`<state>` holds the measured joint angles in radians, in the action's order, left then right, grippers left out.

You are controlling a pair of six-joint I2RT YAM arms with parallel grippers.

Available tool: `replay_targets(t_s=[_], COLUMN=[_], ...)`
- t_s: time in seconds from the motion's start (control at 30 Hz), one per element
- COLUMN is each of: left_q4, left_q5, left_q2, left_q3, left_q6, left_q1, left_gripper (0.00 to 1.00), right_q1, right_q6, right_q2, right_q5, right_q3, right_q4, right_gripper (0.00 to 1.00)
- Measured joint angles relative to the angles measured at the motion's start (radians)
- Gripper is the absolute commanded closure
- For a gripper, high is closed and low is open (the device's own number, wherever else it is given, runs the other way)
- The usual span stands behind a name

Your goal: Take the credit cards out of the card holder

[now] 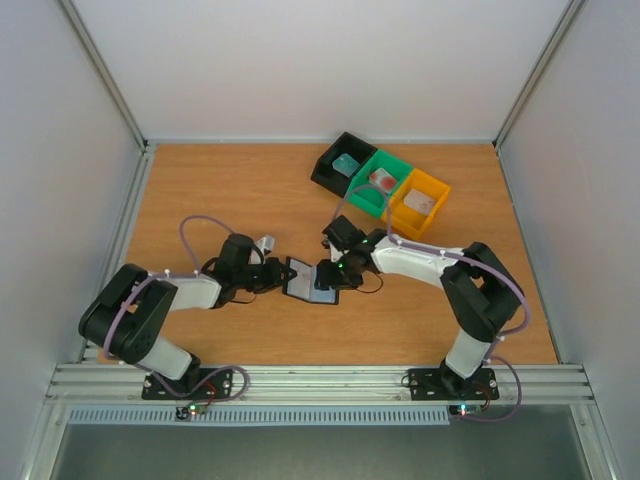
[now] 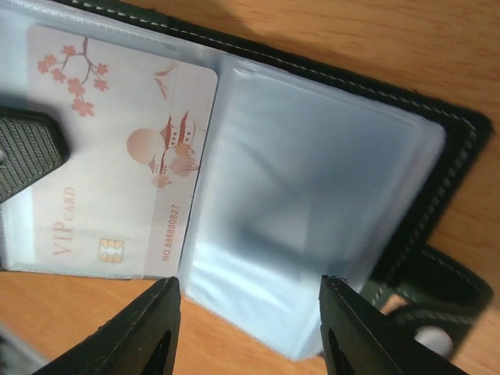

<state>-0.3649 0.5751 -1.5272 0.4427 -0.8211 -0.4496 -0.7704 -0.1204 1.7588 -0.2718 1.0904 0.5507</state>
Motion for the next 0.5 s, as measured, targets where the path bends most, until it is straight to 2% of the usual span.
replay_targets(t_s=[0.3,0.5], left_q4=[-0.132,-0.251], left_q5=[0.076,0.127], left_q2=[0.174,0.260], left_q3=[-0.045,-0.047], left_q6=[0.069,0.087], left_q1=[-0.006,-0.012], left_gripper=[1.00,1.00], right_q1=[0.169,0.175], right_q6=[0.009,0.034], right_q2=[-0.265,-0.418], right_q5=[-0.341,-0.496], right_q3=[-0.241,-0.298], right_q4=[-0.296,-0.414], right_gripper=[0.62,0.63])
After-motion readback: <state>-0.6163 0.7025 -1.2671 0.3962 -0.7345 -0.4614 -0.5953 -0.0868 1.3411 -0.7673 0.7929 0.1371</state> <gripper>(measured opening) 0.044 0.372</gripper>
